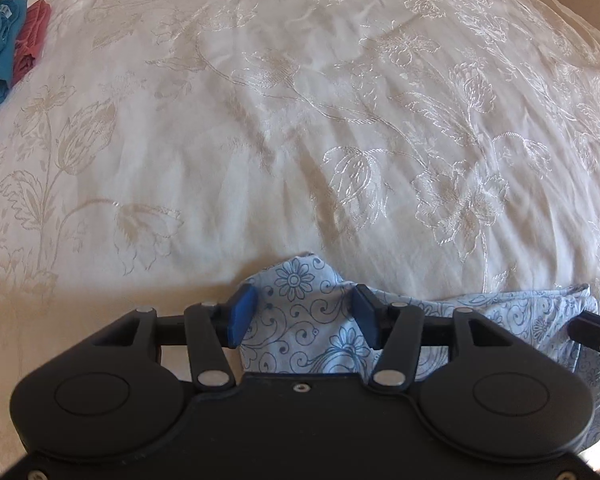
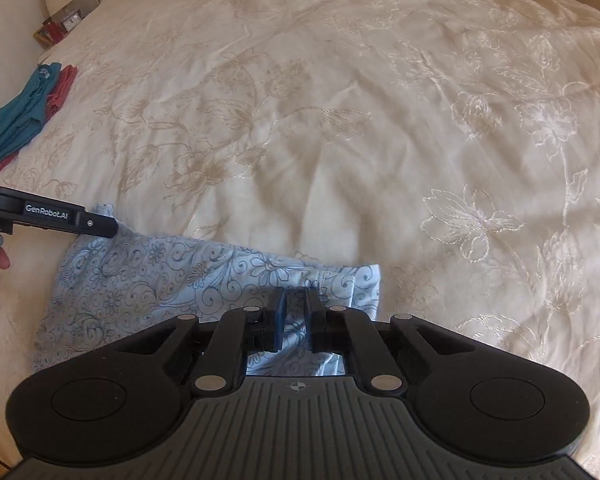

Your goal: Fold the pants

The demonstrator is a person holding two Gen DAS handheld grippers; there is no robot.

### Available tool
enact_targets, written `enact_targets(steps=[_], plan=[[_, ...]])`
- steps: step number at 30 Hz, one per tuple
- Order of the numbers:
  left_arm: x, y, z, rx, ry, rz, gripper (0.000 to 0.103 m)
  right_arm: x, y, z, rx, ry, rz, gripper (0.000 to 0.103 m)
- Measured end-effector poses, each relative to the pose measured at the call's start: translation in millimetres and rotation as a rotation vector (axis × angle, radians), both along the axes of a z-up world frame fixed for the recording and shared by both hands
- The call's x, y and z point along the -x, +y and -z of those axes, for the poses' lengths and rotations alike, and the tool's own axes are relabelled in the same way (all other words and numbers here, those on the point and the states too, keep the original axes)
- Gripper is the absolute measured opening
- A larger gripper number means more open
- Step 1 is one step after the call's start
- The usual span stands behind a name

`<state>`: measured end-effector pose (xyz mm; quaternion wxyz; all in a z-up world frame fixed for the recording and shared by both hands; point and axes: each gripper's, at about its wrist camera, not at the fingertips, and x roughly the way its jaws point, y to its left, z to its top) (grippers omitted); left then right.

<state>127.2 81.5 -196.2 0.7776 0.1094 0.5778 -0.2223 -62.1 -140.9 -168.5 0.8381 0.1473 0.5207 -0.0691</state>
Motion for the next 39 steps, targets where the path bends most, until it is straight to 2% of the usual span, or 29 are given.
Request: enact_targets(steps=[4,6,9,11,13,17,22,25,27,30,32,34,36,39], plan=[[-6,-2,2,-0.029,-0.012,-0.003,0.065,8,-5,3,-0.025,0.009,0.011,0.000],[-6,2,-3,-0.017,-0.009,-0.009,0.064,14,-4,-6,-0.031,-0.016,0.019,0.004],[5,10,-23,-0.019,-0.066,-0.002,0.062,28,0,-25,-0.034,-0.081,0.020,0.005],[20,18,-37,-0.027,-0.117,0.022,0.060,36,2,-34,-0.065,-0.096,0.012,0.006],[37,25,-47,-0.015,-0.133,0.050,0.060,46,7,-38,-0.093,-0.101,-0.009,0.006],[76,36,-41,0.005,-0.079,0.110,0.060,61,24,-30,-0.118,-0.040,-0.091,0.006],[117,48,-9,-0.092,-0.018,0.186,0.060,85,29,-1,-0.047,0.083,-0.106,0.006],[125,57,0,-0.120,-0.001,0.192,0.061,90,27,2,-0.049,0.112,-0.099,0.006],[124,64,-5,-0.092,0.002,0.164,0.061,89,26,-5,-0.042,0.114,-0.099,0.007],[117,74,-17,-0.038,-0.014,0.109,0.061,91,17,-21,-0.071,0.063,-0.053,0.030],[112,74,-22,-0.012,-0.052,0.100,0.070,89,9,-27,-0.074,0.024,-0.019,0.036],[106,70,-22,-0.006,-0.094,0.100,0.075,83,1,-25,-0.067,0.014,0.005,0.046],[98,66,-19,-0.006,-0.091,0.105,0.075,75,-6,-20,-0.071,0.016,0.017,0.047],[88,58,-4,0.018,-0.022,0.120,0.075,63,-15,-9,-0.084,0.021,0.019,0.047]])
